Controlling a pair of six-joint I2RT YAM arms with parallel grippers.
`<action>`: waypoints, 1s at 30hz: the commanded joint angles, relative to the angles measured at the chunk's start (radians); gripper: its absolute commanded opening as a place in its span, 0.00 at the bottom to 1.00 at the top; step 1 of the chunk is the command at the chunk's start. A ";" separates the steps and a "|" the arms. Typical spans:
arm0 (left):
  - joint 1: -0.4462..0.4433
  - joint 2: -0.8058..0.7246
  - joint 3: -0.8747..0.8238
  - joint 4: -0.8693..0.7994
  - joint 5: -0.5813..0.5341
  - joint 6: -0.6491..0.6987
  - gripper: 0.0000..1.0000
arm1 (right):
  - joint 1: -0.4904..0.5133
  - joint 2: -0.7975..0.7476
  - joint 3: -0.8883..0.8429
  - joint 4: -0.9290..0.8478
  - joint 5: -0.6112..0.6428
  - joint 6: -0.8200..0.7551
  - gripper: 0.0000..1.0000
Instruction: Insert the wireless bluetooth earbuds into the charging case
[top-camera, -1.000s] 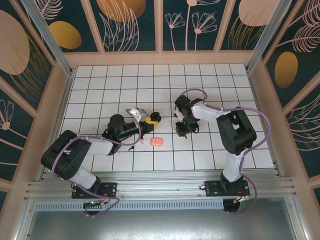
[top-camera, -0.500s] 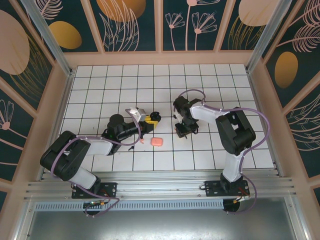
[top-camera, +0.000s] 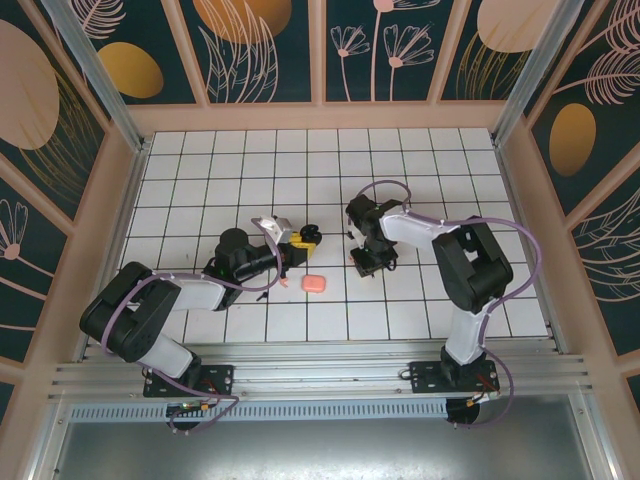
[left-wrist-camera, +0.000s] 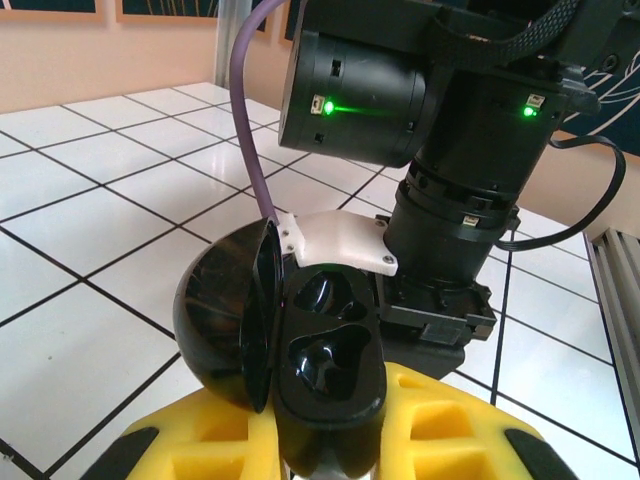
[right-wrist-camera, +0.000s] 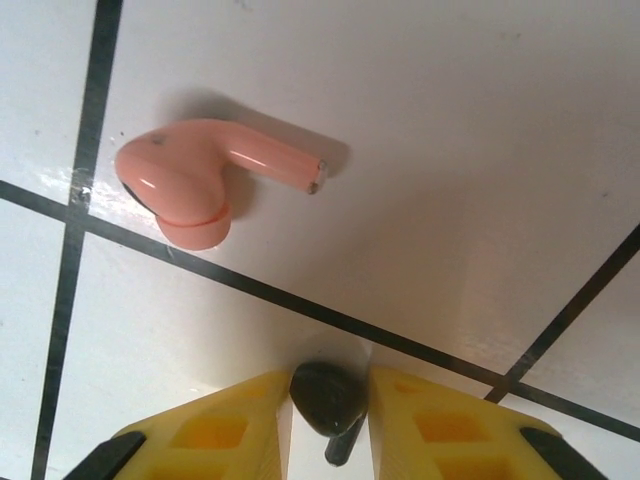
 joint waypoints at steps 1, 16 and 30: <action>-0.005 -0.029 0.003 -0.004 -0.007 0.022 0.07 | -0.001 -0.048 -0.010 0.031 0.003 0.027 0.31; -0.006 -0.045 0.006 -0.038 -0.011 0.047 0.07 | 0.014 -0.012 -0.005 -0.010 0.040 0.018 0.32; -0.005 -0.047 0.006 -0.039 -0.016 0.045 0.07 | 0.021 0.010 -0.026 -0.008 0.052 0.014 0.26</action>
